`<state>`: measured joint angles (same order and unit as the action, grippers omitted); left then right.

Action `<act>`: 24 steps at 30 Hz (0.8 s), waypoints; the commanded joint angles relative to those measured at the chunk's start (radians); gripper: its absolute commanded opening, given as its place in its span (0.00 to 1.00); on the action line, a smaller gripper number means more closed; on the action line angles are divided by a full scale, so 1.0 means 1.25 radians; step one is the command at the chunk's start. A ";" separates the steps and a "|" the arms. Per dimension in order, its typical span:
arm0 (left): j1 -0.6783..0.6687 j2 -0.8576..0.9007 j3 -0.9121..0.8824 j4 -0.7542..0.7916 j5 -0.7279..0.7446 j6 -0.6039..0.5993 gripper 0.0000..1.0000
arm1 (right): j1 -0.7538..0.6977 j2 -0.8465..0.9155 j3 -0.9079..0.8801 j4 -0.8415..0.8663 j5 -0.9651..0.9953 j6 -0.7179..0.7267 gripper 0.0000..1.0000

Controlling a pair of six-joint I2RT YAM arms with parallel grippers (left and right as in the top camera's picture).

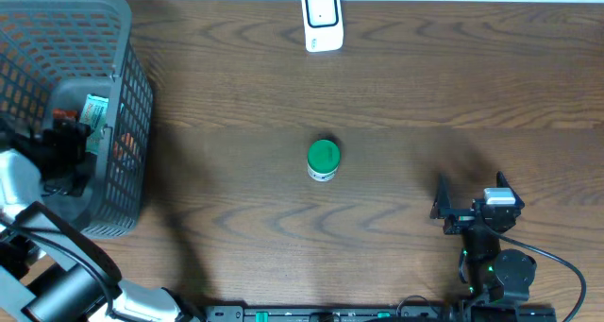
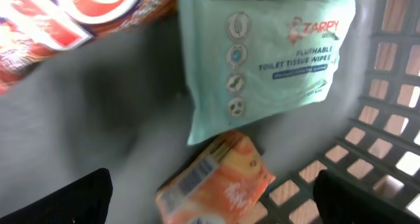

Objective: Scan the item barcode
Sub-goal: 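Reach into the basket and grasp the mint-green wipes pack with the left gripper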

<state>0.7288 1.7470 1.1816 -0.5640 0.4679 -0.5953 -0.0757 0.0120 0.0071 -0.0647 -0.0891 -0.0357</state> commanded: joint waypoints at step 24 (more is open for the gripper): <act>-0.120 0.135 -0.090 0.233 -0.168 -0.132 0.98 | -0.002 -0.004 -0.001 -0.003 0.004 0.010 0.99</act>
<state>0.6025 1.7973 1.0924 -0.2874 0.2726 -0.7593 -0.0757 0.0120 0.0071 -0.0647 -0.0891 -0.0357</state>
